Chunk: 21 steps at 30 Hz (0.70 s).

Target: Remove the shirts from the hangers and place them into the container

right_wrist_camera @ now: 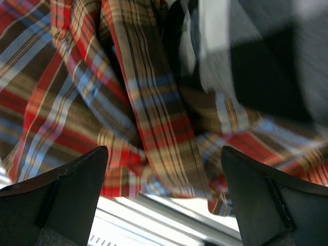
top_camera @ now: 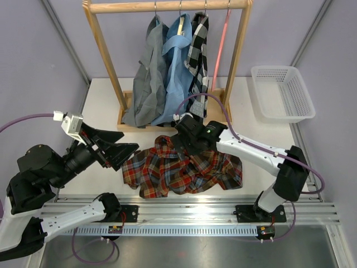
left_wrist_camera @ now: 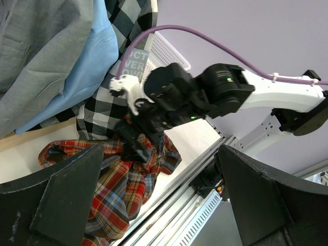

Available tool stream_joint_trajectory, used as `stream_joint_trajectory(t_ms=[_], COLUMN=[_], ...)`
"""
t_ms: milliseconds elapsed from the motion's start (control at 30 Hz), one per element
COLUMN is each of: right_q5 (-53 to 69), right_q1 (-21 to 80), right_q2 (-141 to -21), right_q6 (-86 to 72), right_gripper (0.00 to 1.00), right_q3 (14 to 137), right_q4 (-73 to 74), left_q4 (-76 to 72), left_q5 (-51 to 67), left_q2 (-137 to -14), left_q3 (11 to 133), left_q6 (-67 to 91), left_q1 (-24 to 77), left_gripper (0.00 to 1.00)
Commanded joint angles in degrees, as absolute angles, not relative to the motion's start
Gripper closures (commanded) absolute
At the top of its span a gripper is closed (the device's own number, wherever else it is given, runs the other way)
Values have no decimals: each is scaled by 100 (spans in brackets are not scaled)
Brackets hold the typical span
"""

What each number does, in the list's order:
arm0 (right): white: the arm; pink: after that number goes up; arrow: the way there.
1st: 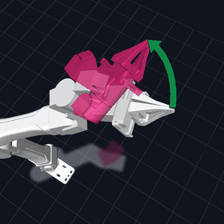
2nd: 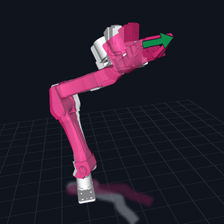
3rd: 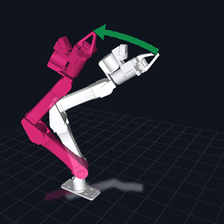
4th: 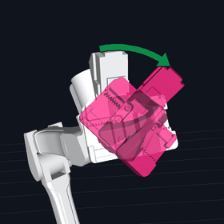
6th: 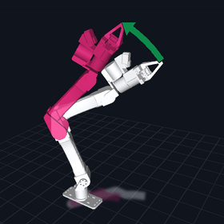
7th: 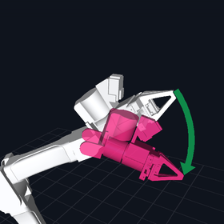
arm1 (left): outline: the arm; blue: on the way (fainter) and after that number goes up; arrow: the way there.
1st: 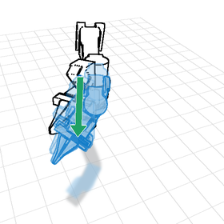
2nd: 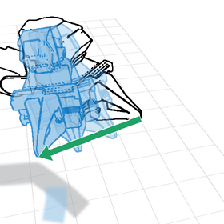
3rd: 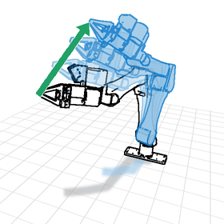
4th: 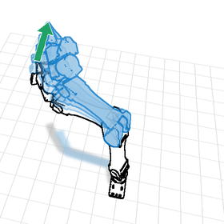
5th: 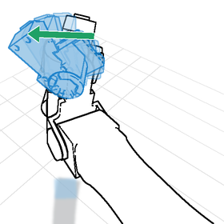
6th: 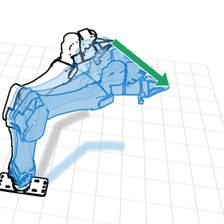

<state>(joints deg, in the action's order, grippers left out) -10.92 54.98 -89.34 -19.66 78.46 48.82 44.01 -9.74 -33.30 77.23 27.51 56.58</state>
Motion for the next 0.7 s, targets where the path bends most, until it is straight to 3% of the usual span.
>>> stream_joint_trajectory(t_ms=[0, 300, 667], right_q5=[-1319, -625, -642], right_q1=[5537, 5388, 5388], right_q2=[-9385, -10291, -10995], right_q6=[-1776, -1810, -2575], right_gripper=[1, 1, 1], right_q3=[8235, 8060, 7129], right_q4=[4483, 3613, 2664], left_q4=[4166, 4201, 4342], left_q5=[-1055, -1099, -1160], left_q2=[-3278, -3076, -2953], left_q3=[7699, 7620, 7629], left_q6=[2795, 2821, 2830], left_q1=[5669, 5678, 5678], left_gripper=[1, 1, 1])
